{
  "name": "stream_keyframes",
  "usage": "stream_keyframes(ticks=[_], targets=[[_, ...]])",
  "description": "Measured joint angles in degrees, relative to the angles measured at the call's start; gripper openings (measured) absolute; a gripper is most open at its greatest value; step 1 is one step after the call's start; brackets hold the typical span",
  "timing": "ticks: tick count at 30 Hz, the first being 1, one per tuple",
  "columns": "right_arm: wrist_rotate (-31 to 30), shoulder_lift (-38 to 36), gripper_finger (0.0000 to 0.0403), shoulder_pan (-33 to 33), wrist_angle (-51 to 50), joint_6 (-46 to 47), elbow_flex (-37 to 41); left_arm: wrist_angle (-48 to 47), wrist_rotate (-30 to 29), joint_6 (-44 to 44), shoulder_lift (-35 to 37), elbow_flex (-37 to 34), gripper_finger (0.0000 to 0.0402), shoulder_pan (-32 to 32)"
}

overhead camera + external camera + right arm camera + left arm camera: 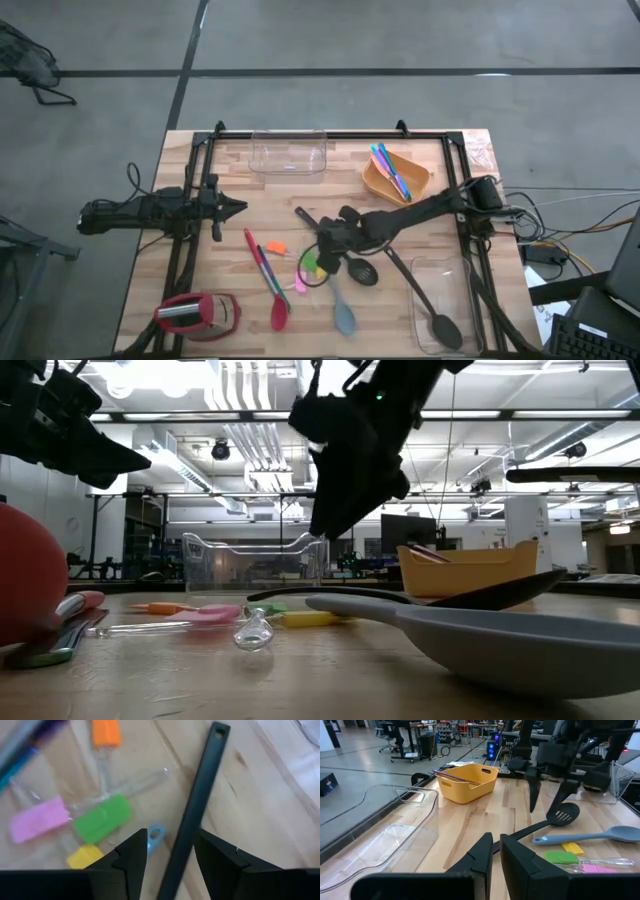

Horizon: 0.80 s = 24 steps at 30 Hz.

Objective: Pick & Place Kitchen Items
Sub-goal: Put the black serving spoon into the bottom transparent bin

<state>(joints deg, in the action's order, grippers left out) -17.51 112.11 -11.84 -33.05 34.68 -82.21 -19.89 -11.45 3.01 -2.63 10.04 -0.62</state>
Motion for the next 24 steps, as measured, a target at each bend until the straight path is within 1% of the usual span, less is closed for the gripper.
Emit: stream_keyframes(ticks=[4,6,9,12,18,24], targets=[[0.1,3.5,0.0157,1.8,-7.0,0.5,-4.9,0.0,0.0,0.0,0.0,0.0,0.0044,0.0],[0.4,5.0,0.0162,2.5,-8.3,-0.7,-6.7,0.1,0.0,0.0,0.0,0.0,0.0044,0.0],[3.1,6.6,0.0172,3.4,-8.4,-1.8,-8.4,0.1,0.0,0.0,0.0,0.0,0.0044,0.0],[4.2,7.8,0.0179,4.3,-8.4,-2.4,-9.1,0.1,0.0,0.0,0.0,0.0,0.0044,0.0],[4.1,8.0,0.0189,6.8,-8.4,-3.2,-9.1,0.1,0.0,0.0,0.0,0.0,0.0044,0.0],[6.9,8.9,0.0184,8.5,-8.0,-4.2,-9.1,0.1,0.0,0.0,0.0,0.0,0.0044,0.0]])
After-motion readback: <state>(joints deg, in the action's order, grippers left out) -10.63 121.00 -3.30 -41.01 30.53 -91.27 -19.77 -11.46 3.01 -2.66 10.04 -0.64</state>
